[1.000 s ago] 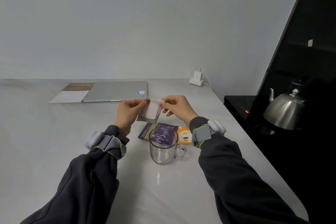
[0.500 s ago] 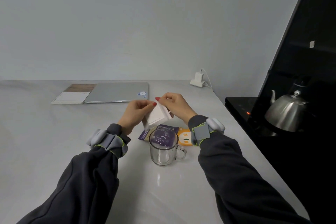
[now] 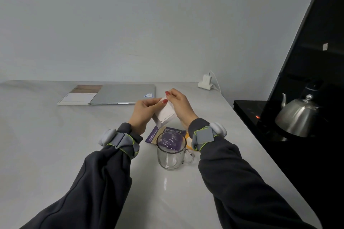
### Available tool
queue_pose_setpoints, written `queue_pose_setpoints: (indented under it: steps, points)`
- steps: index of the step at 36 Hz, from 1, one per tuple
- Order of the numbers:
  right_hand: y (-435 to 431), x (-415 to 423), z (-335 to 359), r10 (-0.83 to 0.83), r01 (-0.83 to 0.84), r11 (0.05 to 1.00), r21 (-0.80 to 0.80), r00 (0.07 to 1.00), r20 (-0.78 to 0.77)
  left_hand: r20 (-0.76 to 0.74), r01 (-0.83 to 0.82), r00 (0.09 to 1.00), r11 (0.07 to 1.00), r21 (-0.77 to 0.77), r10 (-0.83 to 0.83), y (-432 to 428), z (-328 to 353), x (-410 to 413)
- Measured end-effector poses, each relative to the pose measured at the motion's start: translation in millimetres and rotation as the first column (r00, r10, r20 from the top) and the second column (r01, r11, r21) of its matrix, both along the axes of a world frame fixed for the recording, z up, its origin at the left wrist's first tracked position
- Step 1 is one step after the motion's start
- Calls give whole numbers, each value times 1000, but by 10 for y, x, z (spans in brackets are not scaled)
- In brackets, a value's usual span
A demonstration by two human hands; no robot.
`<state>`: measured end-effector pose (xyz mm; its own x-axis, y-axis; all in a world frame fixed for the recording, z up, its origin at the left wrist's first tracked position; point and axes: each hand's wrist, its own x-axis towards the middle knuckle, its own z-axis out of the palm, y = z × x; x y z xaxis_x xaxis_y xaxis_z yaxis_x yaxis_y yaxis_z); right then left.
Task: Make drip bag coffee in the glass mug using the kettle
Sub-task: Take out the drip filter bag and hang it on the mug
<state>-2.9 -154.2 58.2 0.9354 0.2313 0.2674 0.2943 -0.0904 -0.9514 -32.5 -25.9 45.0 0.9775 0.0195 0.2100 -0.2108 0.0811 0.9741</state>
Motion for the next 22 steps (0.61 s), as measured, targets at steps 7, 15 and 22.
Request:
queue_pose_setpoints:
  steps: [7,15,22]
  points:
    - [-40,10,27,-88,93,993,79,994,-63,3,-65,998,995,-74,65,-10,-36,-2]
    - [-91,-15,88,-33,28,999,-44,993,-113,25,-126,992,992,12,125,35,-15,22]
    - [-56,43,27,-114,115,993,-21,993,31,-20,-95,995,995,27,96,73,-15,10]
